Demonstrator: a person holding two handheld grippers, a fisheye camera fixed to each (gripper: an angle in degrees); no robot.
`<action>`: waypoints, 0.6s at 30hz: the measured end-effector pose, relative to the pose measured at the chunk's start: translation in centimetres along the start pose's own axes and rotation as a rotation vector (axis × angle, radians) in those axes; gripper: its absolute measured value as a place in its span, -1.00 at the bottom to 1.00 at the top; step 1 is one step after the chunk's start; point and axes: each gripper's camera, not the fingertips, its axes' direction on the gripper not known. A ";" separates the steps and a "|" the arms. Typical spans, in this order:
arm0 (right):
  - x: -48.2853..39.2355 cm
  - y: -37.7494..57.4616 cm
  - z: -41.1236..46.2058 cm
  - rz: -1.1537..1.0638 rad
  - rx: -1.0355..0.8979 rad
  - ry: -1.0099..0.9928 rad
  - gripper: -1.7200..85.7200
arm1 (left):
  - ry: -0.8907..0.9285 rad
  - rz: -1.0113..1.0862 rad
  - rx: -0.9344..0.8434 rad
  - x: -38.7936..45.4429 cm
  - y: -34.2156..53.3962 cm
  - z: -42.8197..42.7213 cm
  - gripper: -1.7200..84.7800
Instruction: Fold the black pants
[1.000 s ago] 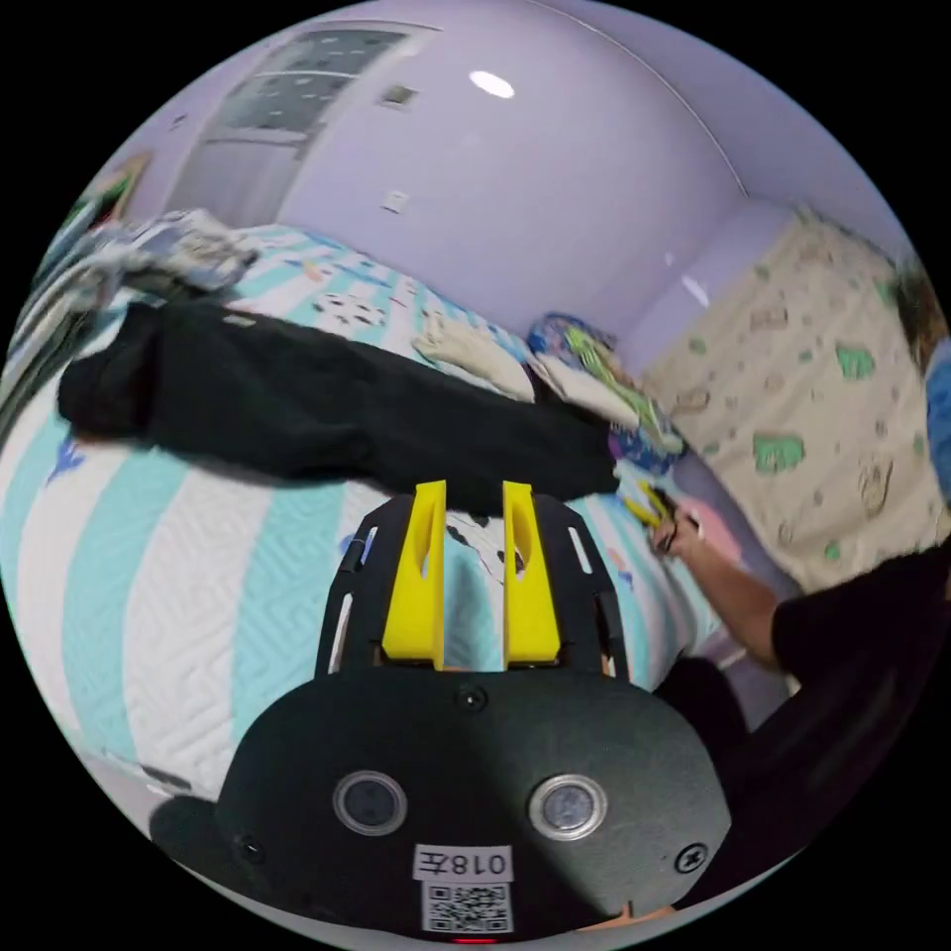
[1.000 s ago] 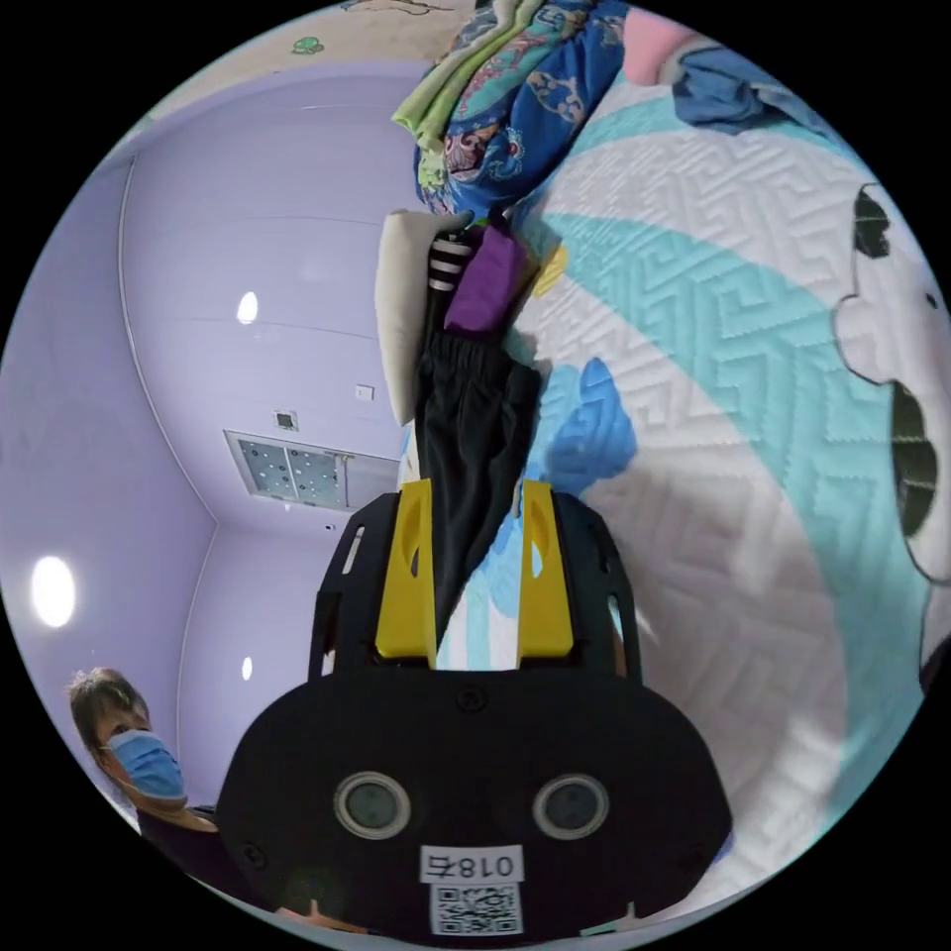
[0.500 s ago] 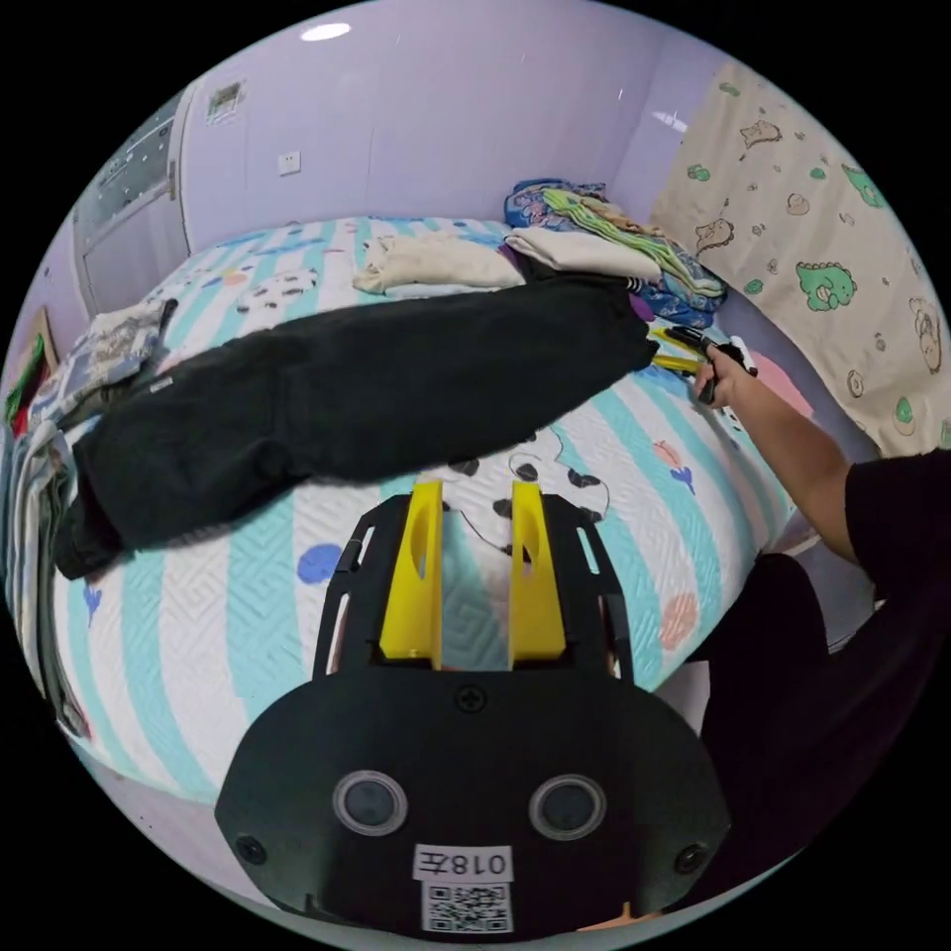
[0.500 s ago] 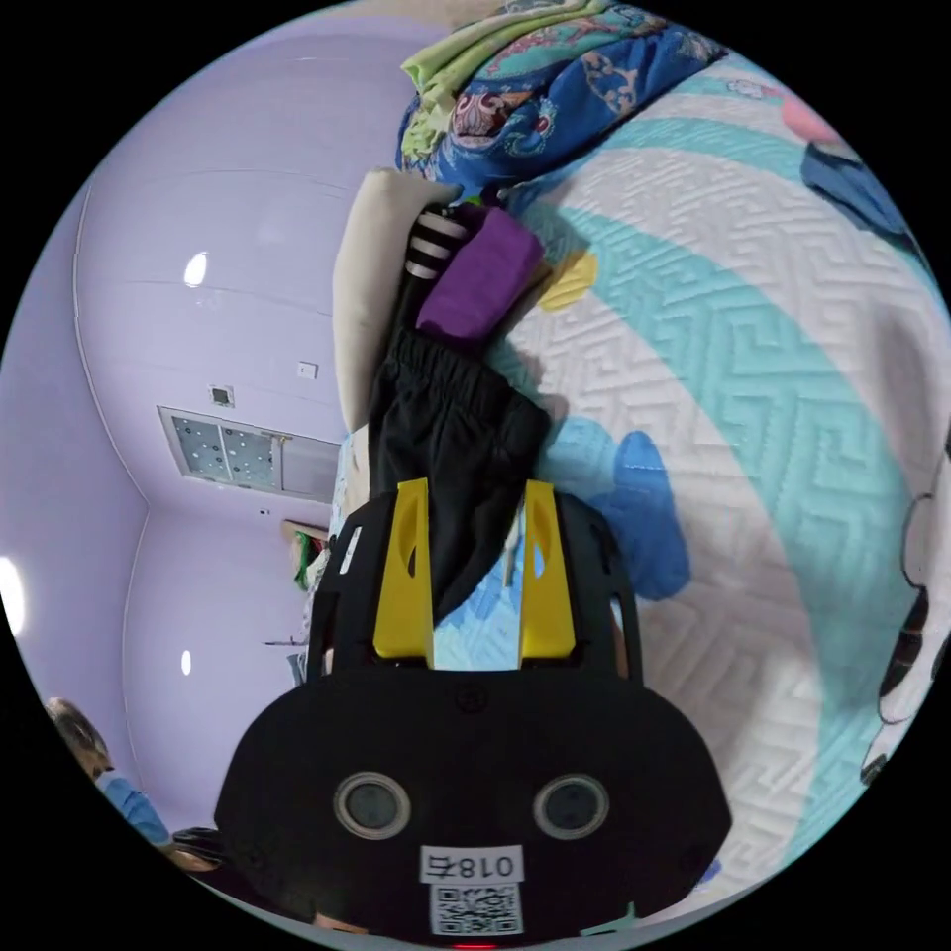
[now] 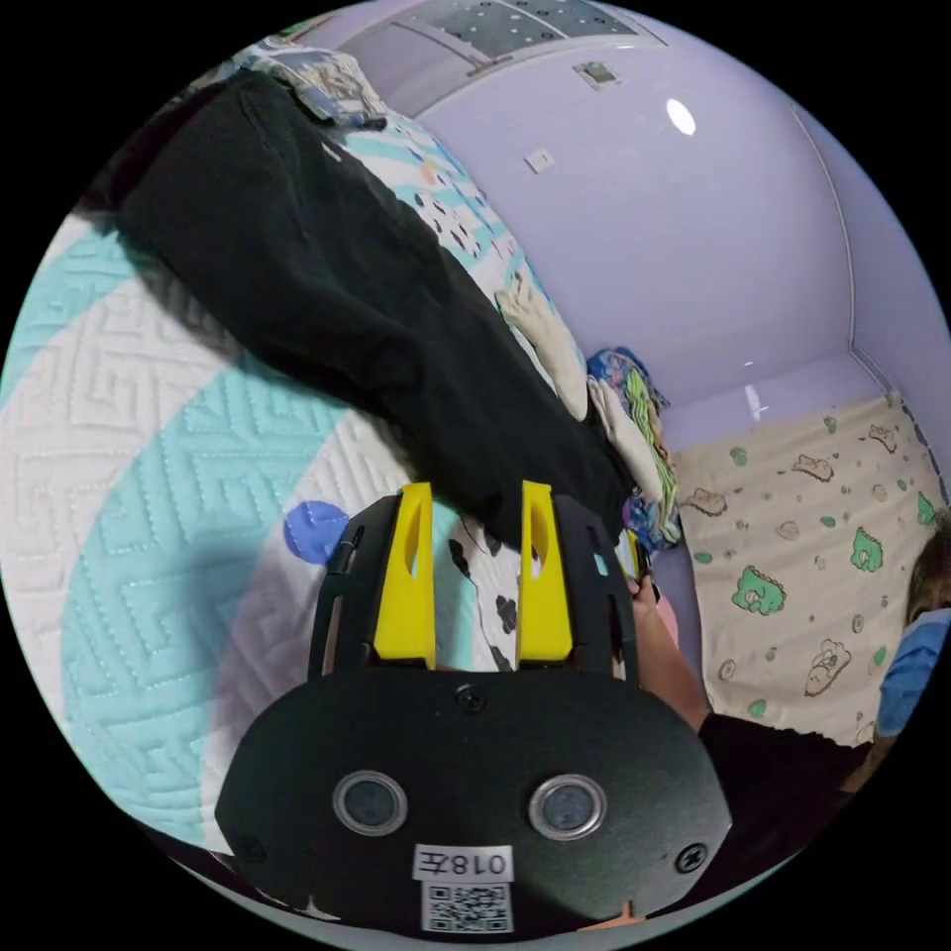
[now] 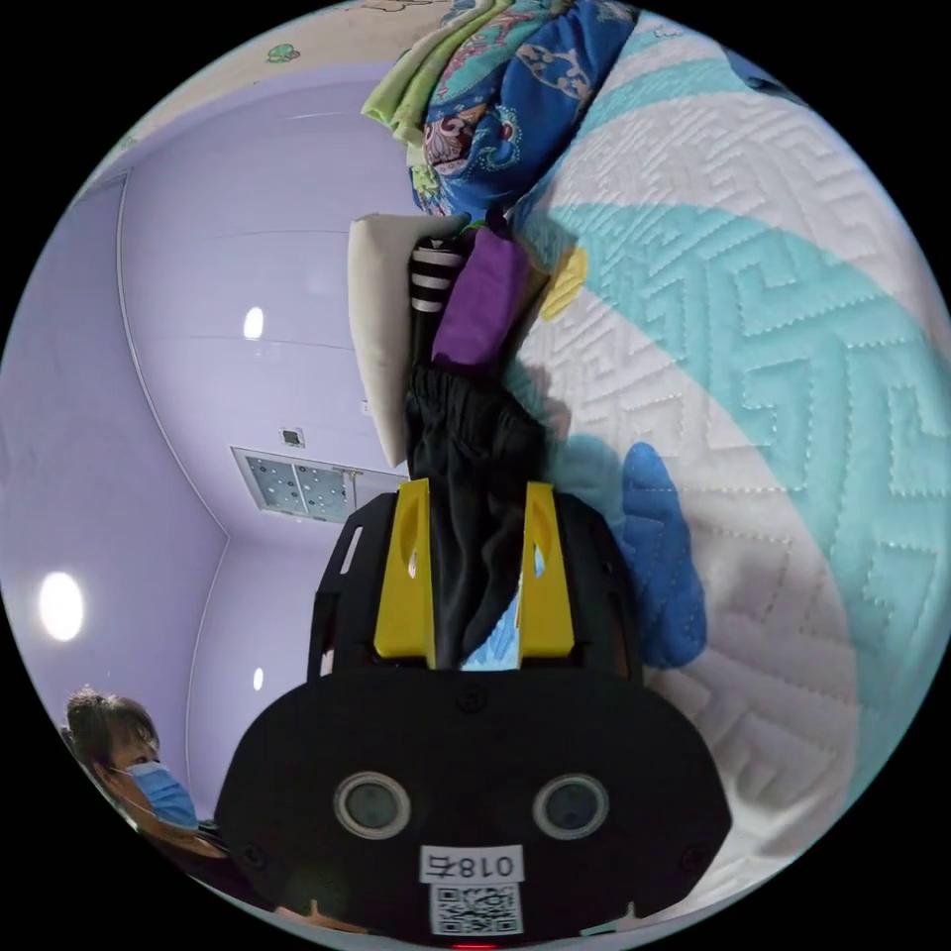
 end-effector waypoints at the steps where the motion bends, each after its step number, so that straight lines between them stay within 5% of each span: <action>1: 0.0 0.0 0.1 -0.004 -0.004 0.002 -0.66 | -0.015 0.010 0.037 -0.2 -0.1 -0.5 -0.65; 11: -3.1 0.0 1.5 -0.088 -0.009 0.128 -0.90 | 0.233 0.038 -0.073 0.5 -3.9 -0.9 -0.93; 18: -2.6 1.5 -0.1 -0.039 0.037 0.177 -0.93 | 0.287 0.004 -0.176 -1.6 -3.1 -1.9 -0.79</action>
